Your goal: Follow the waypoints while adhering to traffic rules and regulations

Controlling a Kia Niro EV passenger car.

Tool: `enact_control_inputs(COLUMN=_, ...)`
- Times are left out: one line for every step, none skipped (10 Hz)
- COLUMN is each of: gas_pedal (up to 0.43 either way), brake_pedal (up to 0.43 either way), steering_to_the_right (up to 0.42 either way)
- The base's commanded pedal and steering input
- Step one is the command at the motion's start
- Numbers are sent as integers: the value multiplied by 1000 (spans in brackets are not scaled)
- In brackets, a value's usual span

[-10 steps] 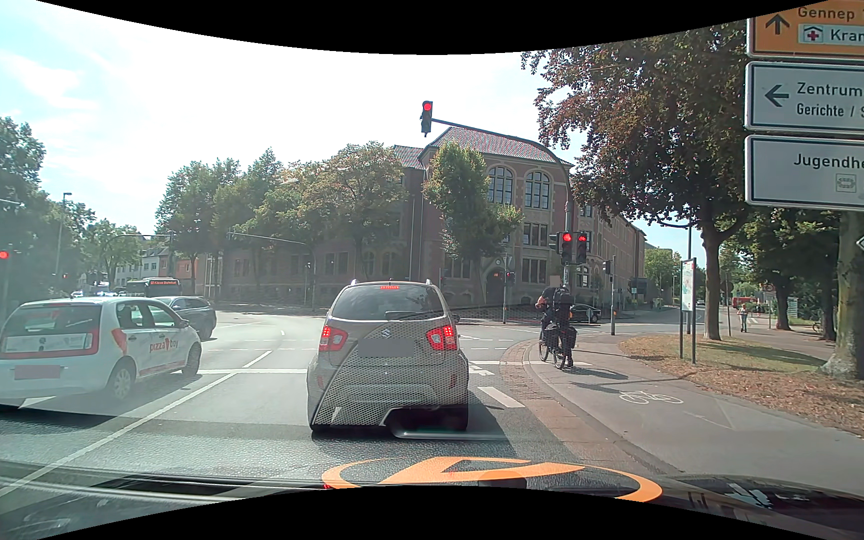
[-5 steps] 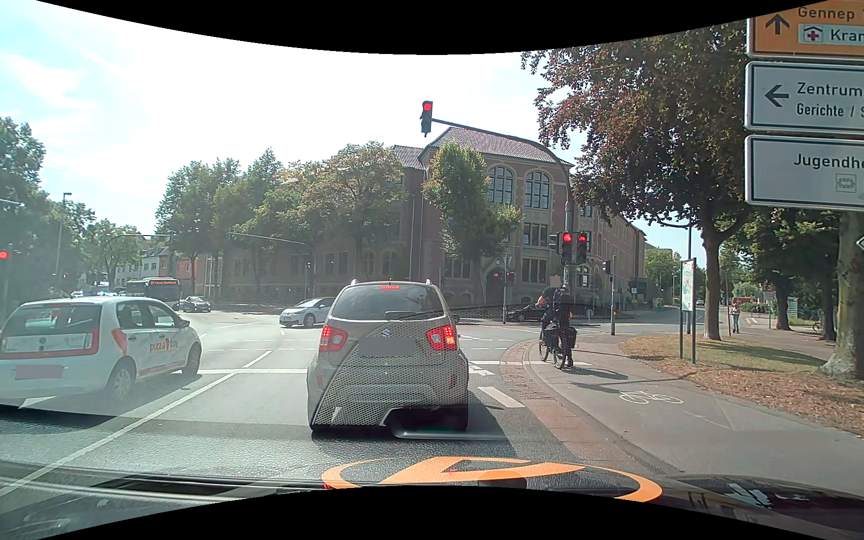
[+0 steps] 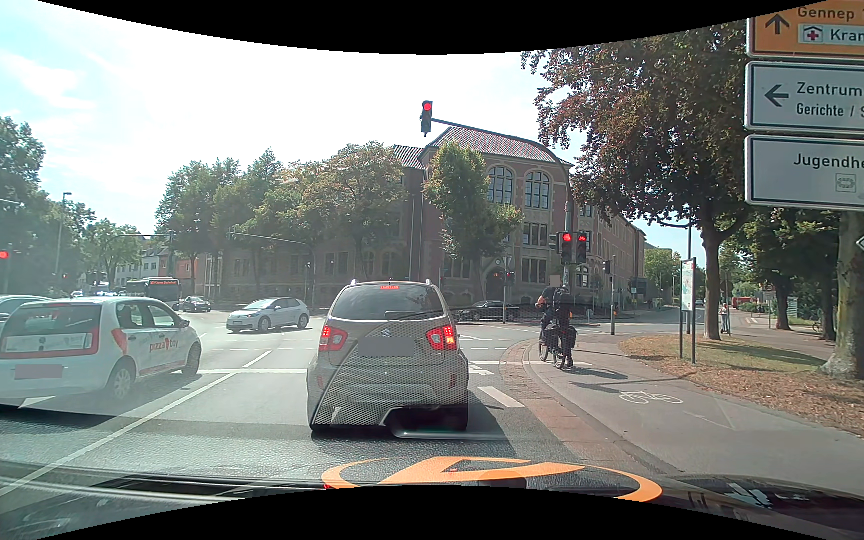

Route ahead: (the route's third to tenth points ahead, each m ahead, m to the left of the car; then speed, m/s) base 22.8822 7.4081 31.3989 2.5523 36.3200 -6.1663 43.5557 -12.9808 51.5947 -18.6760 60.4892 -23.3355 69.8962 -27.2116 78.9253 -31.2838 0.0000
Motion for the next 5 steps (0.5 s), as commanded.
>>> enact_control_inputs(gas_pedal=0, brake_pedal=177, steering_to_the_right=-47)
enact_control_inputs(gas_pedal=0, brake_pedal=171, steering_to_the_right=-47)
enact_control_inputs(gas_pedal=0, brake_pedal=171, steering_to_the_right=-47)
enact_control_inputs(gas_pedal=0, brake_pedal=171, steering_to_the_right=-47)
enact_control_inputs(gas_pedal=0, brake_pedal=171, steering_to_the_right=-47)
